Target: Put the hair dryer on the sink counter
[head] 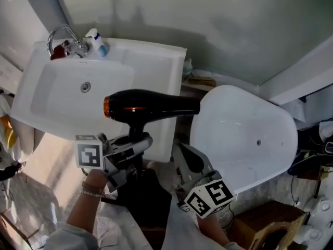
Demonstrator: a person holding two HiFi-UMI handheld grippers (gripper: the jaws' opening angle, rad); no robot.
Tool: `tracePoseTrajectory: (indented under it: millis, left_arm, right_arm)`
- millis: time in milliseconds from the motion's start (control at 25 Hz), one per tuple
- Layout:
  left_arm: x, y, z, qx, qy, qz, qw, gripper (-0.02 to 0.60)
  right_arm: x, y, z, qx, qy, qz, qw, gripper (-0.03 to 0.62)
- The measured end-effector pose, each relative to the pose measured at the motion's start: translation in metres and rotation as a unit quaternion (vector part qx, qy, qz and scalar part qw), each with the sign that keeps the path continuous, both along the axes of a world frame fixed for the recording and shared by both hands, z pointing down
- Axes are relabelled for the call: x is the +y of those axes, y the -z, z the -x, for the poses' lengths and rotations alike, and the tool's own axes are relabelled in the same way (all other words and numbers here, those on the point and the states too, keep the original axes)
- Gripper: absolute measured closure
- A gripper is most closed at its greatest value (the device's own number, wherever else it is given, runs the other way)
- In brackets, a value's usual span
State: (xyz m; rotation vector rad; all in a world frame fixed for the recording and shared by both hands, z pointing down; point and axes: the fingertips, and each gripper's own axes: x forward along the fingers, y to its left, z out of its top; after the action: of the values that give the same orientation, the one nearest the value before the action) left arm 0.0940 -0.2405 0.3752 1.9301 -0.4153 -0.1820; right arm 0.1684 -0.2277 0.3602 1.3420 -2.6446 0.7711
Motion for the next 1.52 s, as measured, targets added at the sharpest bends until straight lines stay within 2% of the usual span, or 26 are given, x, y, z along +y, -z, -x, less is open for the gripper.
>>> tracePoseTrajectory:
  millis: [240,360,640,1080,1160,1320,1520]
  left_arm:
    - [-0.022,-0.032,0.008,-0.016,-0.018,0.000,0.9997,0.448]
    - [-0.031,-0.032,0.005,-0.011,-0.022,0.021,0.9995,0.449]
    - [-0.048,-0.054,0.006,-0.010,-0.047,0.044,0.9979,0.448]
    - [-0.071,-0.090,0.004,0.003,-0.052,0.093,0.9943,0.448]
    - [-0.075,-0.096,0.003,0.010,-0.052,0.105,0.9930,0.448]
    - [-0.073,-0.110,0.002,0.025,-0.043,0.166,0.9848,0.448]
    - [-0.072,-0.123,0.001,0.024,-0.049,0.181,0.9820,0.448]
  right_arm:
    - [-0.013,-0.006,0.003,0.005,-0.015,0.007,1.000,0.597]
    - [-0.019,-0.008,0.006,0.011,-0.025,0.009,1.000,0.597]
    - [-0.028,-0.013,0.014,0.026,-0.041,0.016,0.999,0.597]
    - [-0.031,-0.034,0.015,0.034,-0.062,0.050,0.996,0.597]
    - [-0.033,-0.037,0.017,0.031,-0.059,0.055,0.996,0.597]
    - [-0.033,-0.045,0.025,0.047,-0.046,0.064,0.996,0.597]
    - [-0.028,-0.063,0.042,0.061,-0.001,0.087,0.994,0.596]
